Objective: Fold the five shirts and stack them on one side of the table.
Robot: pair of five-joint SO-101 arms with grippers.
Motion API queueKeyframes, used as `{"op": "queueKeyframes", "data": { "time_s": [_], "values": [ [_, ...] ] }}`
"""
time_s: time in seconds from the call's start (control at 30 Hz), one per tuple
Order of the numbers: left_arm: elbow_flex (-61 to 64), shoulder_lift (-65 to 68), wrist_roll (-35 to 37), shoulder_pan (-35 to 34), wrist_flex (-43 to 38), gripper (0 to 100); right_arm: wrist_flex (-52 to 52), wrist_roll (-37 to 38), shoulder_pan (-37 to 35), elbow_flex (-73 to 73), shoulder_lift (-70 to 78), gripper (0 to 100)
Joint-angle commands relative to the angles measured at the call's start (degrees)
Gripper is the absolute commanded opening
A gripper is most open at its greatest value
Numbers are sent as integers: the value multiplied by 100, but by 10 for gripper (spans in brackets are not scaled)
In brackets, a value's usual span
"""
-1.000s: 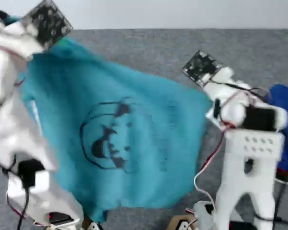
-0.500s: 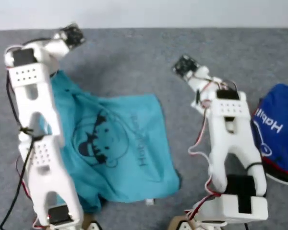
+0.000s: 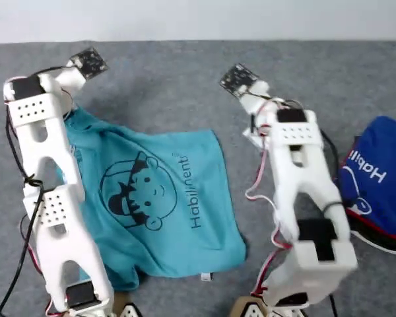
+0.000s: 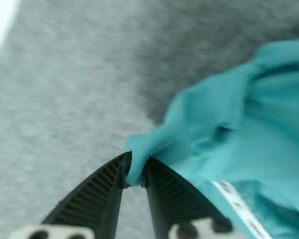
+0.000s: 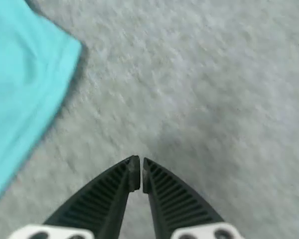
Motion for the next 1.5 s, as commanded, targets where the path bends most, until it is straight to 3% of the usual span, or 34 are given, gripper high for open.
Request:
{"op": "queueKeyframes", "data": {
  "time_s": [0.0,0.17,0.37,0.7,0.9,1.13,1.47],
  "values": [
    [-189,-79,-44,26,431,5,224,-695,-251,-1090,804,103],
    [-189,-79,-35,26,730,5,1033,-1785,-637,-2848,2202,186],
    [-189,-79,-26,35,730,6,1842,-2479,-1024,-4879,3723,236],
    [-198,-79,-35,53,695,6,3002,-2576,-1393,-7569,5499,237],
    [-198,-88,-35,44,695,6,3934,-2585,-1367,-8958,5622,236],
    [-207,-88,-44,62,695,6,4725,-2787,-1587,-9996,5604,236],
    [-207,-88,-44,62,695,6,4629,-3270,-1701,-9547,5956,237]
  ]
}}
